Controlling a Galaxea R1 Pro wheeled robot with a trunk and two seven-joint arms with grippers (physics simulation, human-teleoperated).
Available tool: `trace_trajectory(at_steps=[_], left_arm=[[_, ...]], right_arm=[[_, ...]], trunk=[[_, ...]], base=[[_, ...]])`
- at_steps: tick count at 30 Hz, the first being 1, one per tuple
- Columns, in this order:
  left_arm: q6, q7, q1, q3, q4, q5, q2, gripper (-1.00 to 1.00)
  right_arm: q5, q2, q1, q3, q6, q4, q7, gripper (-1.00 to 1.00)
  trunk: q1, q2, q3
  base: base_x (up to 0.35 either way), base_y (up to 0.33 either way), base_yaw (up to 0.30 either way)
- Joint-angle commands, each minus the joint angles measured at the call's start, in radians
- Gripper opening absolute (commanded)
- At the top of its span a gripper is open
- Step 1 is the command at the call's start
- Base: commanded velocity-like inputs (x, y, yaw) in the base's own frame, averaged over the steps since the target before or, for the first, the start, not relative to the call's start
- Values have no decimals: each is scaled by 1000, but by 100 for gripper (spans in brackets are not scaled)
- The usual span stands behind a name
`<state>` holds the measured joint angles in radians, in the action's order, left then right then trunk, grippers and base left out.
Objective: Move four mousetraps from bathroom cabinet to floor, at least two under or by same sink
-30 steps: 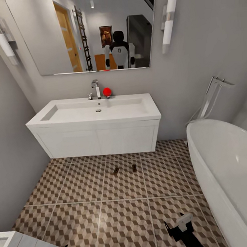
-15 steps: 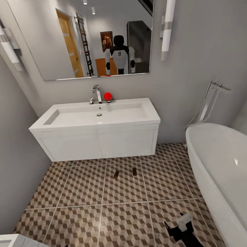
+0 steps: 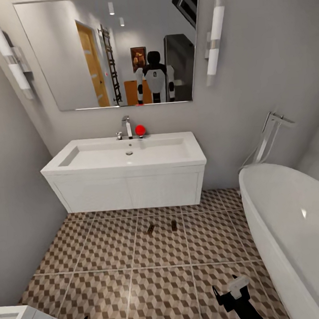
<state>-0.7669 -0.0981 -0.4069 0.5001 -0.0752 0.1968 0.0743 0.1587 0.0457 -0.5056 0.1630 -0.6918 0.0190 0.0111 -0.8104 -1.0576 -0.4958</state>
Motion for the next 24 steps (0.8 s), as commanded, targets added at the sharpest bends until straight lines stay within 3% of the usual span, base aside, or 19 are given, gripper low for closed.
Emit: trace_trajectory(at_steps=[1, 8, 24], left_arm=[[-5, -5, -1, 9, -3, 4, -1, 100], [-5, -5, -1, 8, -3, 3, -1, 100], [-5, -5, -1, 8, -3, 3, -6, 100]], right_arm=[[4, 0, -1, 1, -2, -1, 1, 100], [4, 0, -1, 1, -2, -1, 3, 100], [4, -1, -1, 1, 1, -1, 9, 100]], trunk=[[4, 7, 4], [23, 42, 30], [23, 42, 35]], base=[[0, 0, 0], [0, 0, 0], [0, 0, 0]])
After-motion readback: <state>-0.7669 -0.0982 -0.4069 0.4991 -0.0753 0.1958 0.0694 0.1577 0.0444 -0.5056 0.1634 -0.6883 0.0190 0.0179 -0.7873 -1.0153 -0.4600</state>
